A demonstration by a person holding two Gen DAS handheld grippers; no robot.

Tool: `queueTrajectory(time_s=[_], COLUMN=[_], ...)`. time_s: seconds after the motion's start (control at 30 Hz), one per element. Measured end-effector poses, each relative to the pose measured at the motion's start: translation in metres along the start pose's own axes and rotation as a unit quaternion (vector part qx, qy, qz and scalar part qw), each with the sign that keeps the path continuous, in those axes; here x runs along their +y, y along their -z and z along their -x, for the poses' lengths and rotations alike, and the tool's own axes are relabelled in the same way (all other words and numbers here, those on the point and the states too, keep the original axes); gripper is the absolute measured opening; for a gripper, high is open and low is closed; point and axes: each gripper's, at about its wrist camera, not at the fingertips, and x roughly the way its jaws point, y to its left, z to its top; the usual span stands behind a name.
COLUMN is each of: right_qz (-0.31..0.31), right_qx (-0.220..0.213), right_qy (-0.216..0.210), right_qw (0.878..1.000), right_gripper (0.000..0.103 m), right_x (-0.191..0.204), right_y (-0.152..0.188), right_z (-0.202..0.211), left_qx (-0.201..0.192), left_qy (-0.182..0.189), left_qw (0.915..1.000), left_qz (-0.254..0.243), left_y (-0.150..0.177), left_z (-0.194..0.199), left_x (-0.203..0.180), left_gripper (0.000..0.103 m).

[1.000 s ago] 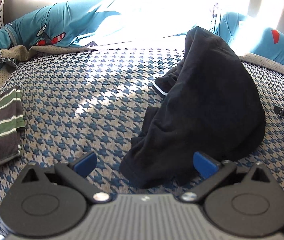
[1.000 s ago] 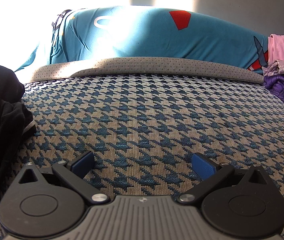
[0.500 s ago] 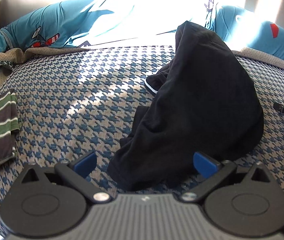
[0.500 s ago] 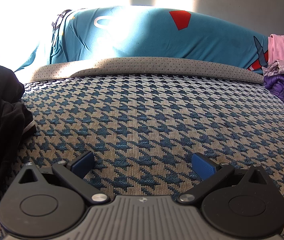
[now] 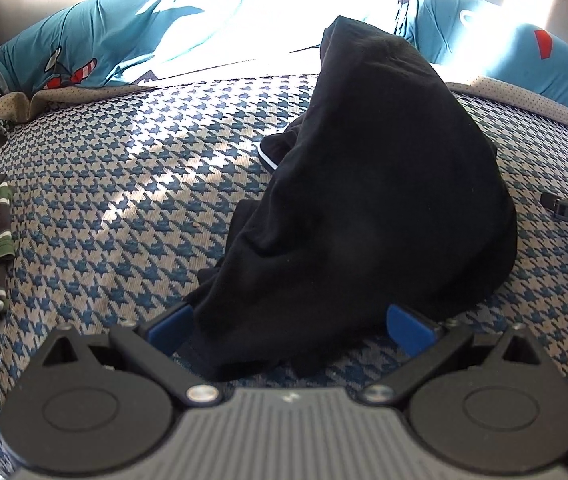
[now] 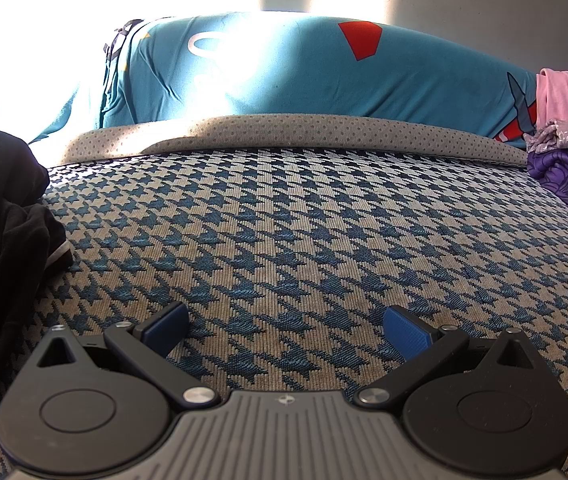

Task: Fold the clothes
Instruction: 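Move both tools over the bed toward the black shorts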

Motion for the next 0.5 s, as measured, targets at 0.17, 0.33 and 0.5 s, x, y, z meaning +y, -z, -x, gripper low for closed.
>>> queueTrajectory(time_s=[0.17,0.33,0.5], right_qz=[-0.006,-0.017,-0.004], right_qx=[0.013,0.053,0.089], right_qy=[0.006,0.032,0.046], right_qw=[1.0,0.998,0.995], right_gripper=[0.103,0.103,0.103], right_x=[0.002,0.01,0.021], right_y=[-0.001,-0.003,-0.009], right_z=[0.002,0.011,0.026], left_qx=[0.0,-0.005,0.002], left_qy=[-0.008,-0.022,-0.025], left_qw=[1.0,0.9997,0.9997], left_qz=[-0.003,-0.012,-0.004], left_y=[-0.001,0.0,0.003], left_z=[-0.002,-0.001,-0.002], left_x=[-0.003,-0.007,-0.005], left_gripper=[0.103,0.103,0.103])
